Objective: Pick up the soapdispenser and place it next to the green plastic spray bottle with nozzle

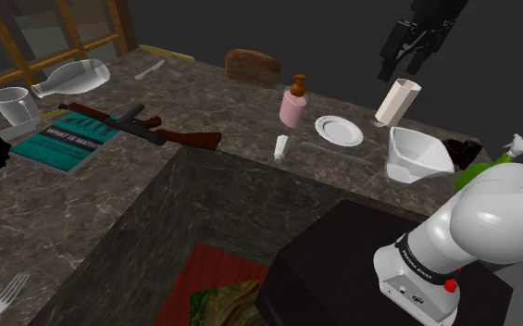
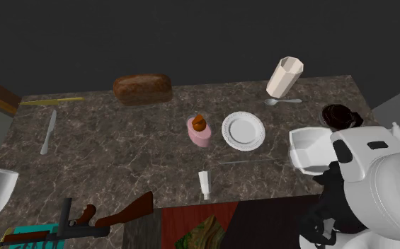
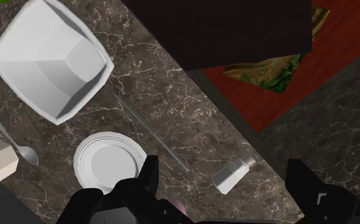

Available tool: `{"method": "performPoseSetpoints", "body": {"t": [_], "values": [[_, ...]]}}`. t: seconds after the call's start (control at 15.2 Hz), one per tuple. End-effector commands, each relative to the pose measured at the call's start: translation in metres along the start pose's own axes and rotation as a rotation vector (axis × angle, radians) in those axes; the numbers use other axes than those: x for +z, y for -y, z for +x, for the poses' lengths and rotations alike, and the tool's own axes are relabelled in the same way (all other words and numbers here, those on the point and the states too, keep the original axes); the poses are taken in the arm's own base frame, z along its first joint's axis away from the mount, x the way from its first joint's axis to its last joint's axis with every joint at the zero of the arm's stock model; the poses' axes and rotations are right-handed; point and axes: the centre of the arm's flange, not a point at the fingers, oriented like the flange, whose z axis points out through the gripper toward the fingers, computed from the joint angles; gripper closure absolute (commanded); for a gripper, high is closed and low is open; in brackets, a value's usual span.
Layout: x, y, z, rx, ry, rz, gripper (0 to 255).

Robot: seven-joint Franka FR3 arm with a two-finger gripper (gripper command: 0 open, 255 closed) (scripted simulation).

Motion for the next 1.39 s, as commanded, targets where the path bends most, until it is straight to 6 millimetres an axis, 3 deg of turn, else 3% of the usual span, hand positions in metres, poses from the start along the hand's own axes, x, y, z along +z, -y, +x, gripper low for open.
{"method": "performPoseSetpoints", "body": {"t": [0.0, 1.32], "values": [[0.0, 0.0, 0.0, 0.0, 0.0, 0.0, 0], [0.155, -0.05, 0.21, 0.067, 0.008, 0.034, 0]]}}
